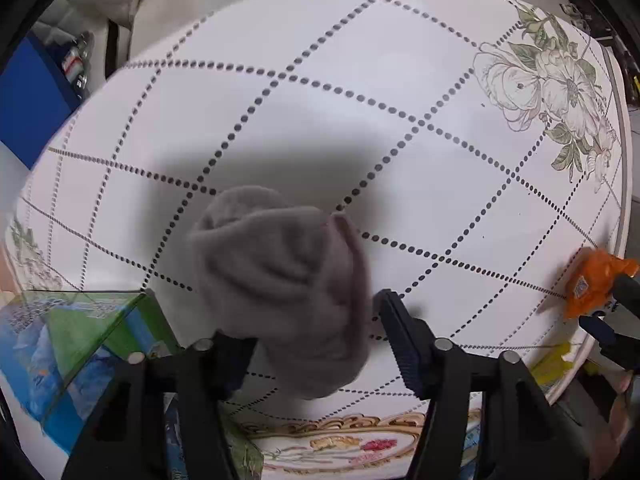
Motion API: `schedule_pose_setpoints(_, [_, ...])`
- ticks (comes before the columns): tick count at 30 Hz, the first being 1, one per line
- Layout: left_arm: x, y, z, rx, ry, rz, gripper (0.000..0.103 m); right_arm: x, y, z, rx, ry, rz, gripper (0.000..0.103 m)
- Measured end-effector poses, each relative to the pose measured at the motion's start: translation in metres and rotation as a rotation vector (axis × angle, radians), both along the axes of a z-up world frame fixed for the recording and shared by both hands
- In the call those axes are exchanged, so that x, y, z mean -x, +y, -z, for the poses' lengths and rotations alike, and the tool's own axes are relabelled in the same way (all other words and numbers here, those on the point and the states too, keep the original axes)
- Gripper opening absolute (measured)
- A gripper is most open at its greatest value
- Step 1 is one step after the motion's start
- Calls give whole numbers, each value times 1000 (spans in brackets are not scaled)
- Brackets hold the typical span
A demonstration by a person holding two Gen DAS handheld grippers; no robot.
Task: Organize soft objects
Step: 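Grasp the lilac towel with the left gripper while the right reaches the orange snack bag, then place the towel and orange bag into the box and open both grippers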
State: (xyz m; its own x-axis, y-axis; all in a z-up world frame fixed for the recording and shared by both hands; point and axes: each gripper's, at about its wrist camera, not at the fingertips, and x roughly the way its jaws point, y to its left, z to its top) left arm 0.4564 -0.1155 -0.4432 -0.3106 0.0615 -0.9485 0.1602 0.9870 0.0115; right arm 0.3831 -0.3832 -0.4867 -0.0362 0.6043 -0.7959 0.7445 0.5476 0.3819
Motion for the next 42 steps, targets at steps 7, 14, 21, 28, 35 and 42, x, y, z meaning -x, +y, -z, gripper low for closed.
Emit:
schedule_pose_setpoints(7, [15,-9,-8,43,-46,-29,37,-6,29,-3,159,2,-32,67])
schedule_pose_setpoints(14, [36,-6,-49,85,-141,-30,36,-9,76,-39,375,-105,-326,39])
schedule_pose_setpoints(21, [80,23,-112,181,-247,-66,36,6,133,-90,436,-234,-526,27])
schedule_pose_setpoints(28, [112,98,-171,223,-304,-135,37,26,194,-161,395,-389,-624,0])
schedule_pose_setpoints(35, [132,174,-181,170,-314,-194,36,34,219,-166,393,-345,-708,33])
schedule_pose_setpoints(42, [148,196,-176,223,-304,-225,37,78,209,-118,294,-188,-603,61])
